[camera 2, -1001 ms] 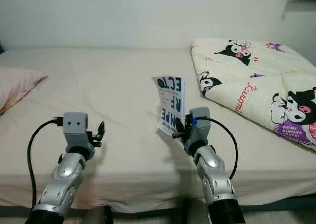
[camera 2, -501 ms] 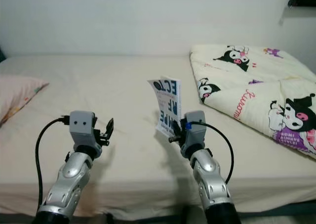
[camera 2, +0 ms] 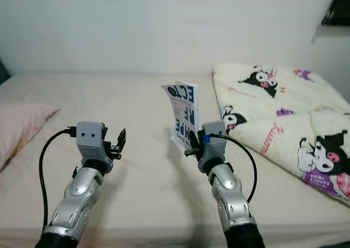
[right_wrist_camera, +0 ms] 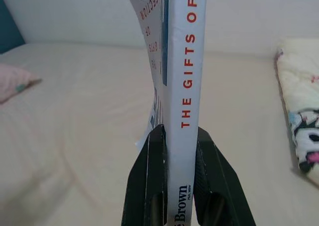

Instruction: Clean up the room

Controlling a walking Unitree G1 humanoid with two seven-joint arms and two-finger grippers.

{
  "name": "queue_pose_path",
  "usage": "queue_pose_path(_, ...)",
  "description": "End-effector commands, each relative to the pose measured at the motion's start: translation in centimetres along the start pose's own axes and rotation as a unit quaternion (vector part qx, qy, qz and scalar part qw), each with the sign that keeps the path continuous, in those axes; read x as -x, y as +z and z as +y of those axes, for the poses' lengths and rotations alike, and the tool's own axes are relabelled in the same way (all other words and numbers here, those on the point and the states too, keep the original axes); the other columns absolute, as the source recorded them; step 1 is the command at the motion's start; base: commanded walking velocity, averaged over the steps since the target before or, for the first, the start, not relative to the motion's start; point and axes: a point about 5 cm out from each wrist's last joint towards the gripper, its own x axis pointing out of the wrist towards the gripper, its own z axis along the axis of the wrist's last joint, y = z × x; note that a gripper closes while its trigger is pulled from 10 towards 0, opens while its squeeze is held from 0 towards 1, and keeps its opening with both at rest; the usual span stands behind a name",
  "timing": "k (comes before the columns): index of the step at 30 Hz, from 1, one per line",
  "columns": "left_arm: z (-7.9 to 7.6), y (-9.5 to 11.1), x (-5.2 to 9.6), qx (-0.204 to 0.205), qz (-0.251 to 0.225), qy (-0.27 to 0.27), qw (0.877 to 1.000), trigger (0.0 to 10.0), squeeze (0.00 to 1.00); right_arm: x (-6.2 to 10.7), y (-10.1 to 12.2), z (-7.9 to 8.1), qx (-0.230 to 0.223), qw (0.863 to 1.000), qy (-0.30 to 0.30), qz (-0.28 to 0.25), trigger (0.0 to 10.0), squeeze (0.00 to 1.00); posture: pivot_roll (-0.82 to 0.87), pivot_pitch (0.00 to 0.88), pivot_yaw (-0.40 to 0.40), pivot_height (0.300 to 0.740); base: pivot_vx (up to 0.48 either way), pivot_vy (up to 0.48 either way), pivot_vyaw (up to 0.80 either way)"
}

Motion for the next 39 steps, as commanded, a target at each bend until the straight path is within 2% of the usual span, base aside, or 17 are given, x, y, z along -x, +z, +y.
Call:
queue_pose_path(1,0.1,-0.4,0.2,0.003,0.004,0.007,1.000,10.0,0.00,-0.1,0.4,0.3,0.005,1.000,0.006,-0.018,10.0,0.00,0.03,0.000,-0.064,0.695,0.000,0.000,0.00)
queue_pose_path(14,0.2,-0.4,0.4,0.007,0.002,0.012,1.000,10.0,0.00,-0.2,0.5,0.7,-0.002,1.000,0.011,-0.027,10.0,0.00,0.03,0.000,-0.063,0.730,0.000,0.000,0.00)
queue_pose_path(15,0.2,-0.4,0.5,0.009,0.003,0.013,1.000,10.0,0.00,-0.2,0.6,0.7,-0.022,0.999,0.009,-0.032,10.0,0.00,0.03,0.000,-0.063,0.730,0.000,0.000,0.00)
queue_pose_path(17,0.2,-0.4,0.5,0.009,0.003,0.013,1.000,10.0,0.00,-0.2,0.6,0.7,-0.022,0.999,0.009,-0.032,10.0,0.00,0.03,0.000,-0.063,0.730,0.000,0.000,0.00)
queue_pose_path(19,0.2,-0.4,0.5,0.010,0.003,0.014,1.000,10.0,0.00,-0.3,0.7,0.8,-0.018,0.999,0.006,-0.031,10.0,0.00,0.03,0.000,-0.062,0.730,0.000,0.000,0.00)
queue_pose_path(21,0.2,-0.2,0.4,0.018,0.004,0.014,1.000,10.0,0.00,-0.7,0.8,0.8,0.014,0.999,-0.011,-0.027,10.0,0.00,0.03,0.000,-0.059,0.730,0.000,0.000,0.00)
queue_pose_path(26,0.2,-0.1,0.3,0.017,0.008,0.014,1.000,10.0,0.00,-1.0,0.7,0.5,0.013,0.999,-0.026,-0.016,10.0,0.00,0.03,0.000,-0.059,0.730,0.000,0.000,0.00)
queue_pose_path(29,0.5,-0.6,0.3,0.015,0.023,0.027,0.999,10.0,0.00,-1.1,0.4,-0.2,-0.021,0.999,-0.044,-0.008,10.0,0.00,0.03,0.000,-0.061,0.730,0.000,0.000,0.00)
queue_pose_path(30,0.4,-0.8,0.3,0.027,0.033,0.028,0.999,10.0,0.00,-1.2,0.6,-0.2,-0.048,0.998,-0.041,-0.014,10.0,0.00,0.03,0.000,-0.060,0.730,0.000,0.000,0.00)
queue_pose_path(31,0.4,-0.8,0.3,0.027,0.033,0.028,0.999,10.0,0.00,-1.2,0.6,-0.2,-0.048,0.998,-0.041,-0.014,10.0,0.00,0.03,0.000,-0.060,0.730,0.000,0.000,0.00)
queue_pose_path(32,0.2,-0.9,0.3,0.039,0.037,0.021,0.998,10.0,0.00,-1.3,1.1,0.0,-0.097,0.994,-0.034,-0.031,10.0,0.00,0.02,0.000,-0.061,0.730,0.000,0.000,0.00)
queue_pose_path(33,0.2,-0.9,0.3,0.039,0.037,0.021,0.998,10.0,0.00,-1.3,1.1,0.0,-0.097,0.994,-0.034,-0.031,10.0,0.00,0.02,0.000,-0.061,0.730,0.000,0.000,0.00)
queue_pose_path(34,-0.1,-0.6,0.3,0.057,0.028,0.014,0.998,10.0,0.00,-1.6,1.7,0.2,-0.147,0.988,-0.027,-0.045,10.0,0.00,0.02,0.000,-0.064,0.730,0.000,0.000,0.00)
queue_pose_path(35,-0.1,-0.6,0.3,0.057,0.028,0.014,0.998,10.0,0.00,-1.6,1.7,0.2,-0.147,0.988,-0.027,-0.045,10.0,0.00,0.02,0.000,-0.064,0.730,0.000,0.000,0.00)
queue_pose_path(36,-0.3,-0.3,0.1,0.077,0.023,0.011,0.997,10.0,0.00,-1.8,2.3,0.5,-0.194,0.979,-0.016,-0.057,10.0,0.00,0.02,0.000,-0.067,0.730,0.000,0.000,0.00)
queue_pose_path(38,-0.3,-0.3,0.1,0.077,0.023,0.011,0.997,10.0,0.00,-1.8,2.3,0.5,-0.194,0.979,-0.016,-0.057,10.0,0.00,0.02,0.000,-0.067,0.730,0.000,0.000,0.00)
queue_pose_path(39,-0.4,0.1,-0.1,0.105,0.017,0.013,0.994,10.0,0.00,-2.0,2.7,0.7,-0.245,0.967,0.001,-0.065,10.0,0.00,0.02,0.000,-0.068,0.730,0.000,0.000,0.00)
